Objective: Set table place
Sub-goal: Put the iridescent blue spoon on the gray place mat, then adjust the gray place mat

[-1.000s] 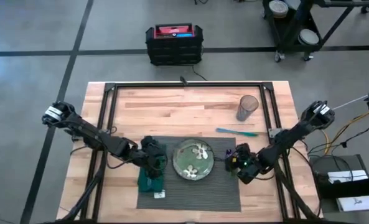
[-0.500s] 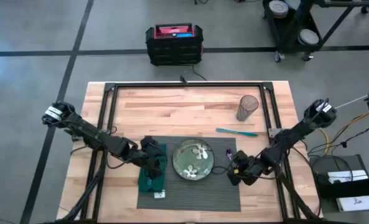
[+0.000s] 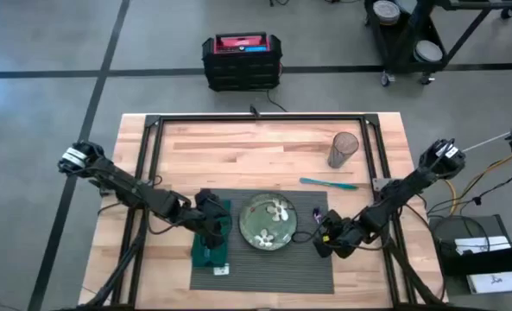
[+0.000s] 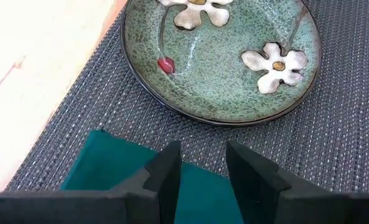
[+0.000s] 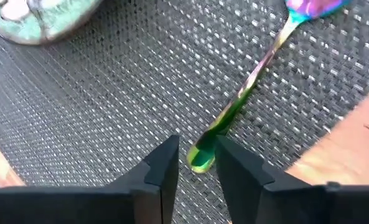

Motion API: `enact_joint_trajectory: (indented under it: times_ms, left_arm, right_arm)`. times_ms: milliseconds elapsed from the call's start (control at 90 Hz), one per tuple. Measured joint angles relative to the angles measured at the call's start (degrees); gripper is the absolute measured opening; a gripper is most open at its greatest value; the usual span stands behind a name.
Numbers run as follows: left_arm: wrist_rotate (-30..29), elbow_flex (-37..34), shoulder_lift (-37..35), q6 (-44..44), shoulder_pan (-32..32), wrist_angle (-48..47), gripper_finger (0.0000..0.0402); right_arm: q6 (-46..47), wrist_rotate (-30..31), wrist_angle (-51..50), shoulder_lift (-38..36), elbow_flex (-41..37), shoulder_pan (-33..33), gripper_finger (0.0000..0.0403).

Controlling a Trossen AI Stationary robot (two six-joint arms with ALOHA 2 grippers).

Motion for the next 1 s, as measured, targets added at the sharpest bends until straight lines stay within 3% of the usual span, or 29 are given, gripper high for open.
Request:
enact_joint_trajectory:
  times_ms: [289, 489, 667, 822, 922, 1000]
  left_arm:
    - [-0.01, 0.00, 0.00, 0.00, 0.00, 0.00, 0.0114]
    - [0.00, 0.00, 0.00, -0.02, 0.00, 0.08, 0.0114]
    - [-0.13, -0.02, 0.55, 0.27, 0.13, 0.90, 0.0114]
    - [4.32, -0.62, 4.47, 3.83, -0.22, 7.77, 0.0114]
    - [8.79, -0.57, 8.85, 9.82, -0.22, 14.88, 0.0114]
    - [9.52, 0.56, 12.12, 11.26, -0.24, 14.97, 0.0114]
  right_arm:
    - [-4.15, 1.76, -0.45, -2.34, 0.21, -0.29, 0.0061]
    - [-19.82, 6.92, -0.49, -5.49, 1.42, -2.40, 0.0046]
    - [-38.64, 17.74, 3.60, -4.48, 1.55, -4.55, 0.0037]
    - [-54.75, 15.15, 11.01, -4.17, 1.55, -6.65, 0.0028]
    - [-56.17, 14.95, 11.77, -4.17, 1.57, -6.62, 0.0023]
    - [-56.17, 15.06, 11.69, -4.17, 1.57, -6.67, 0.0020]
